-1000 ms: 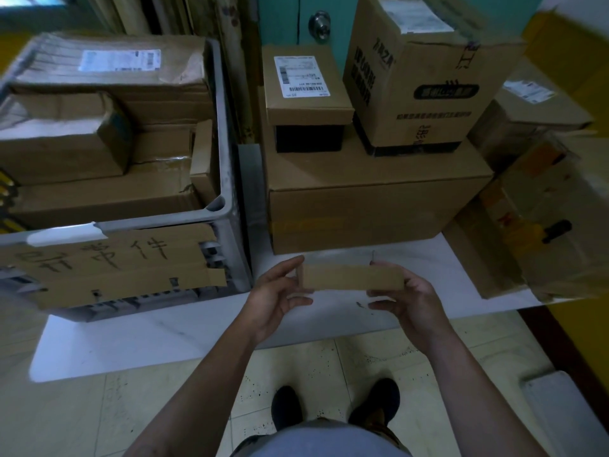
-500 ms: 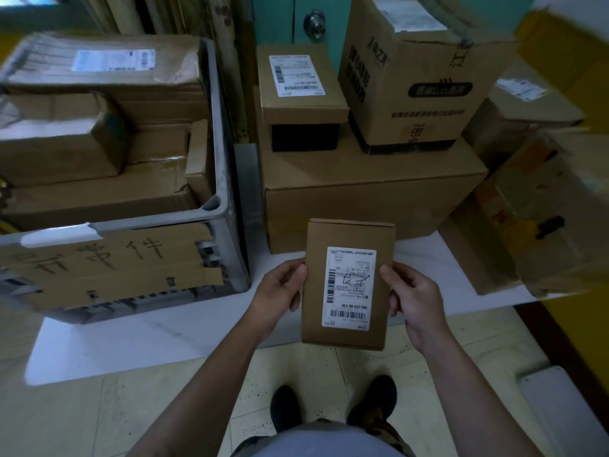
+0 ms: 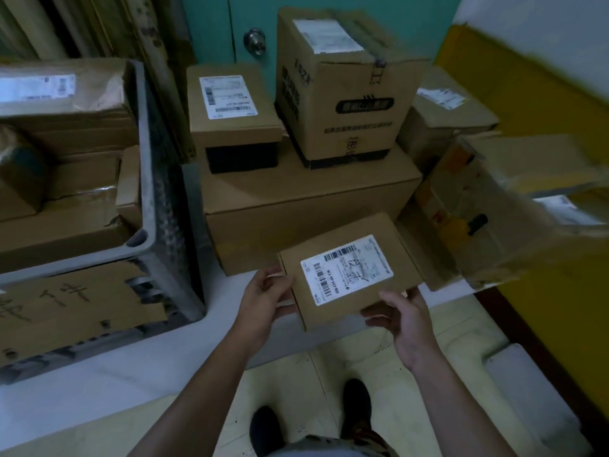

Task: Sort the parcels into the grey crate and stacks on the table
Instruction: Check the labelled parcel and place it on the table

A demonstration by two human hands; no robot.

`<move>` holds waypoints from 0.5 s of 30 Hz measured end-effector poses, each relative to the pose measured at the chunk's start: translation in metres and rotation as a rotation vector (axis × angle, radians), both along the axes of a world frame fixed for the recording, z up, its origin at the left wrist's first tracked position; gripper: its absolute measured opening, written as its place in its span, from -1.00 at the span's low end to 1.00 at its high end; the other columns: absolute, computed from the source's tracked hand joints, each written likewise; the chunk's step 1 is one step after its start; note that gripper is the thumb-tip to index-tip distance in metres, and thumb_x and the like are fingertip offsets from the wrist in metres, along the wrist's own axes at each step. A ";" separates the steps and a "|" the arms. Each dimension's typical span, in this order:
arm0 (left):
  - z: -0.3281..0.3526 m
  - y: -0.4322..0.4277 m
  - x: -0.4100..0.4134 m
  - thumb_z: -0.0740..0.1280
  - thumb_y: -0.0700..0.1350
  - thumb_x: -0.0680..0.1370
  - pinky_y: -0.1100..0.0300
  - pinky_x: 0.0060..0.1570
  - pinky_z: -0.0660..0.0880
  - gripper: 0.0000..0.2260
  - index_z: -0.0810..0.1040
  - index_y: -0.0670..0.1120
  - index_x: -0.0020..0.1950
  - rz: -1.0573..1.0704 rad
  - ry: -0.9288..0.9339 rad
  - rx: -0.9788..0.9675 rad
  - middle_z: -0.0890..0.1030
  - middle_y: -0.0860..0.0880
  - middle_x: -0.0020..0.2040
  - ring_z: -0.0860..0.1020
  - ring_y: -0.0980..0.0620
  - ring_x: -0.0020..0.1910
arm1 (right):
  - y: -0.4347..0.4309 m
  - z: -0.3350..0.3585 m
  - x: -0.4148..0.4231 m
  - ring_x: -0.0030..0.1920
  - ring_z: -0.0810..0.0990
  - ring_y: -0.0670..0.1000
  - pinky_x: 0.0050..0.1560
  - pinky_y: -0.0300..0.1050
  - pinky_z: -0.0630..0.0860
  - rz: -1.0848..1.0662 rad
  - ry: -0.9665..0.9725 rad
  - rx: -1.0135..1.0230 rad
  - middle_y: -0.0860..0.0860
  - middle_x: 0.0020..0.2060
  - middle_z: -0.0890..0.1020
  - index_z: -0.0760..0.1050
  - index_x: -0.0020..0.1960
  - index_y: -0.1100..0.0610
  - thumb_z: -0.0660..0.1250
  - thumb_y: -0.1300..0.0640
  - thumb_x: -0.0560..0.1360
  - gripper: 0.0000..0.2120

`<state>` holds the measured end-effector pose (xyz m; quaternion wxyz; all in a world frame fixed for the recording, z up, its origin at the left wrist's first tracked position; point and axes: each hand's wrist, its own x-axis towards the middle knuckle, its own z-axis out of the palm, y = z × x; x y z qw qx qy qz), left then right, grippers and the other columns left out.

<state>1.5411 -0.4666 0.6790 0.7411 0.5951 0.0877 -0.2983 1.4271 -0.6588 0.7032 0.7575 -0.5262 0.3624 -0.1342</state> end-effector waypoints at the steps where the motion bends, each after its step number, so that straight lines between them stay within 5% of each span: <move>1: 0.003 -0.006 0.001 0.30 -0.17 0.64 0.11 -0.16 0.59 -0.84 0.54 -0.08 0.22 -0.007 -0.029 0.031 0.69 -0.11 0.07 0.68 -0.05 0.01 | -0.006 0.000 -0.004 -0.16 0.70 0.15 -0.30 -0.04 0.64 -0.013 -0.006 0.010 0.10 -0.04 0.72 0.45 0.36 0.11 0.51 0.06 0.36 -0.40; 4: 0.012 -0.021 0.005 0.22 -0.08 0.68 0.11 -0.08 0.58 -0.82 0.62 0.10 0.08 -0.032 -0.182 0.193 0.72 0.05 -0.03 0.68 0.06 -0.03 | -0.030 0.001 -0.011 0.16 0.63 0.19 0.02 0.10 0.58 -0.111 -0.031 0.044 0.09 0.10 0.69 0.45 0.41 0.02 0.50 -0.06 0.29 -0.30; 9: 0.030 -0.038 0.015 0.30 -0.09 0.65 0.31 -0.18 0.56 -0.83 0.64 0.15 0.09 -0.194 -0.362 0.231 0.72 0.14 -0.14 0.66 0.19 -0.17 | -0.071 0.018 -0.016 0.10 0.66 0.07 0.11 0.03 0.54 0.127 0.019 -0.082 0.05 0.05 0.72 0.48 0.34 -0.10 0.43 0.07 0.40 -0.49; 12: 0.035 -0.054 0.016 0.40 -0.10 0.59 0.30 -0.22 0.56 -0.92 0.68 0.05 0.03 -0.163 -0.370 0.238 0.71 0.11 -0.21 0.65 0.16 -0.21 | -0.079 0.024 -0.013 -0.01 0.70 0.04 0.01 -0.05 0.62 0.329 0.138 -0.201 0.09 -0.01 0.72 0.60 0.22 -0.06 0.49 0.02 0.34 -0.56; 15: 0.036 -0.068 0.015 0.46 -0.10 0.53 0.18 -0.14 0.57 -0.91 0.68 -0.02 0.02 -0.024 -0.270 0.158 0.69 0.00 -0.12 0.64 0.04 -0.13 | -0.088 0.023 -0.013 -0.14 0.70 -0.06 -0.22 -0.25 0.58 0.247 0.088 -0.219 0.00 -0.12 0.73 0.65 0.13 0.04 0.45 0.15 0.46 -0.75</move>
